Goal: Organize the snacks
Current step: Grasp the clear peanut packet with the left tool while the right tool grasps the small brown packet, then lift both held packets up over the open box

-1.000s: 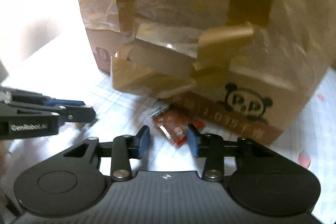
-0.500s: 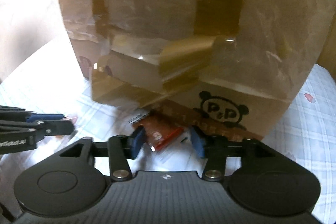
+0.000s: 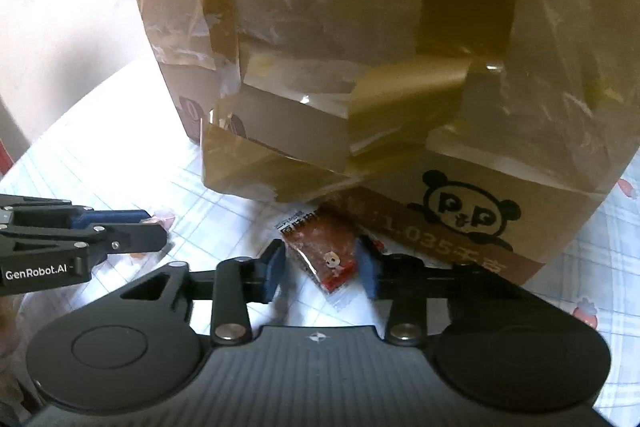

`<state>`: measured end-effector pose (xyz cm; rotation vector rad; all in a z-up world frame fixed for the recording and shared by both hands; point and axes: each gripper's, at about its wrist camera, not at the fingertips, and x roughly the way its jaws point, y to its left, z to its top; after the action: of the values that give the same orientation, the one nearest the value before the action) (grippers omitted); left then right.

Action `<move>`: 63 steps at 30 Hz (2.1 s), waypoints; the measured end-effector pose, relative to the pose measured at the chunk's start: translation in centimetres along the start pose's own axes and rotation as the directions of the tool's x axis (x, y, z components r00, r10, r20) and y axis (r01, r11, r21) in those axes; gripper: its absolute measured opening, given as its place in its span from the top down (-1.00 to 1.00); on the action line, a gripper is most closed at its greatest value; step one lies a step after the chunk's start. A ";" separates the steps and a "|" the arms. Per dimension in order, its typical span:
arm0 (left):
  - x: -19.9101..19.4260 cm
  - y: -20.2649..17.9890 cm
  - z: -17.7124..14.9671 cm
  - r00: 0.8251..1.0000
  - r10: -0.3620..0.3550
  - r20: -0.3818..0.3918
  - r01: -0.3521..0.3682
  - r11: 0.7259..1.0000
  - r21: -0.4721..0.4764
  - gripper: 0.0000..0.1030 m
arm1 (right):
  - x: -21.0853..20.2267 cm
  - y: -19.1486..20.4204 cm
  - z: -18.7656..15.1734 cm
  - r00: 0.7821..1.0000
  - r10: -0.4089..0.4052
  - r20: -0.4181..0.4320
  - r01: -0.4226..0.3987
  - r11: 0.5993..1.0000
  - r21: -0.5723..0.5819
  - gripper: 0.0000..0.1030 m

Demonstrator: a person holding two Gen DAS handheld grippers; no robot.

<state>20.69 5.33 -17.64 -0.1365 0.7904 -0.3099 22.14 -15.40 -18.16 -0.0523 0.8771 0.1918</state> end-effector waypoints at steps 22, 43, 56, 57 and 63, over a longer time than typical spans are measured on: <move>0.2 0.2 -0.2 1.000 -0.012 0.011 0.012 1.000 -0.007 0.61 | 0.8 6.7 -0.1 0.981 -0.194 0.024 0.190 0.914 -0.358 0.28; 0.1 0.0 0.0 1.000 -0.007 -0.001 0.007 1.000 -0.021 0.63 | -4.9 5.6 -3.5 0.999 -0.025 0.044 0.035 0.966 -0.257 0.91; -2.8 -0.9 -0.8 0.999 -0.001 0.035 0.001 1.000 0.012 0.64 | -10.0 2.7 -3.4 0.987 0.009 0.159 0.006 0.995 -0.095 0.91; -3.2 -1.1 -0.6 0.999 -0.003 0.044 0.002 1.000 0.019 0.64 | -10.0 2.8 -3.5 0.986 0.011 0.165 0.004 0.996 -0.089 0.91; -5.6 -2.6 0.8 0.994 -0.022 0.106 0.015 0.998 0.068 0.64 | -12.8 2.4 -3.7 0.972 0.022 0.234 -0.010 0.998 -0.055 0.91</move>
<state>16.98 4.72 -12.64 -0.0969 0.6729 -0.3436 10.85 -15.37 -10.60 -0.0707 0.6368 0.2313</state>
